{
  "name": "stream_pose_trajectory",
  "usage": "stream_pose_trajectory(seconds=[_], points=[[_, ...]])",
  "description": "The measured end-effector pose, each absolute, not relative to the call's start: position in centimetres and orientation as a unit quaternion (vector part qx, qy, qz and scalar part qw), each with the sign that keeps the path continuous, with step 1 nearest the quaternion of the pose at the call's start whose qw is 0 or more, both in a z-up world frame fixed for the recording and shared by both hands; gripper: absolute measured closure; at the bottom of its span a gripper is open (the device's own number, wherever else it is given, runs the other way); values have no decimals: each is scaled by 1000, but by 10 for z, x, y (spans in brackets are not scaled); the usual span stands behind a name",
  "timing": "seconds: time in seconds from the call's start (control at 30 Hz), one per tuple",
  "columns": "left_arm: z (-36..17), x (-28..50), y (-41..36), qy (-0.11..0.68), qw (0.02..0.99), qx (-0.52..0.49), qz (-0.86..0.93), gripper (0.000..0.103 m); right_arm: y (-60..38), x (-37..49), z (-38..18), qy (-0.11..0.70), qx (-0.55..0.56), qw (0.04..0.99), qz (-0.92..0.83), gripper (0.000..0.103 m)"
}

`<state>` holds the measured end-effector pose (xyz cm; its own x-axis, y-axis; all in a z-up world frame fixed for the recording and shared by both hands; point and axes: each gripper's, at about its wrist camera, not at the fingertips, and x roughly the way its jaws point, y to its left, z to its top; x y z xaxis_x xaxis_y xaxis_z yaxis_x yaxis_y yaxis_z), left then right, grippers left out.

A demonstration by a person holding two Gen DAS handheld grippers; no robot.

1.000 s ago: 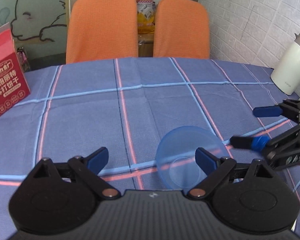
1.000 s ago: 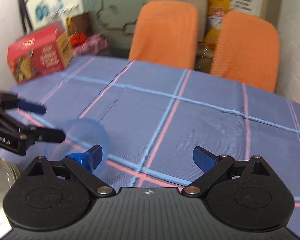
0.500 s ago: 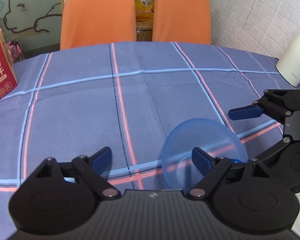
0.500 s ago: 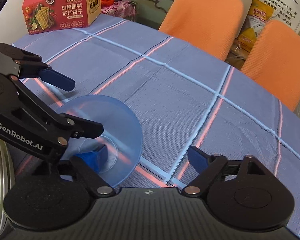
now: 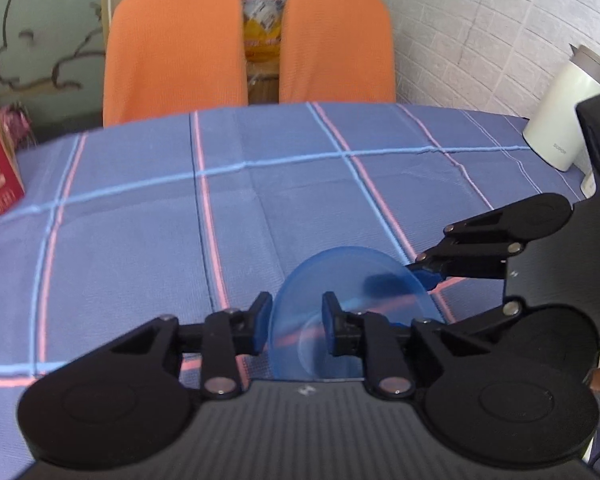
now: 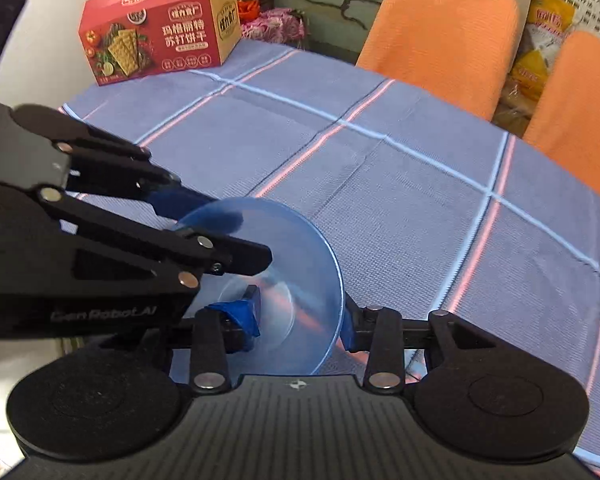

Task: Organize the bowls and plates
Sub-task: 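Grasp the upright blue bowl rim with the left tool while the right tool grips it, then carry the blue bowl with both tools over the steel bowl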

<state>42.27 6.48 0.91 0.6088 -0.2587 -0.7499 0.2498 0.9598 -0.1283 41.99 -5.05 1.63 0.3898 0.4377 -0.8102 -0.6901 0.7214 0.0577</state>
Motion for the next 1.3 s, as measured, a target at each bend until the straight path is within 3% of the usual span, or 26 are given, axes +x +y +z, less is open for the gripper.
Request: stream_pose_trajectory(seconds=[0.2,0.43,0.57,0.9,1.3], points=[[33,408,56,409,896,-26,-172,89,-56,404,33,438,-136,820,343,79],[13,417,58,420,897,-6,-142,88,-53,419,15,453,-139,817,327,77],[3,419,69,420,896,-19,-145,75,-63,420,15,436,-151,825,328,73],[-20,418,67,442,884,-4,-149,75,-74,411,20,418,-154,835,322,64],[-22,421,71,445,883,-8,-150,62,-89,384,41,391,-162,826,371,57]])
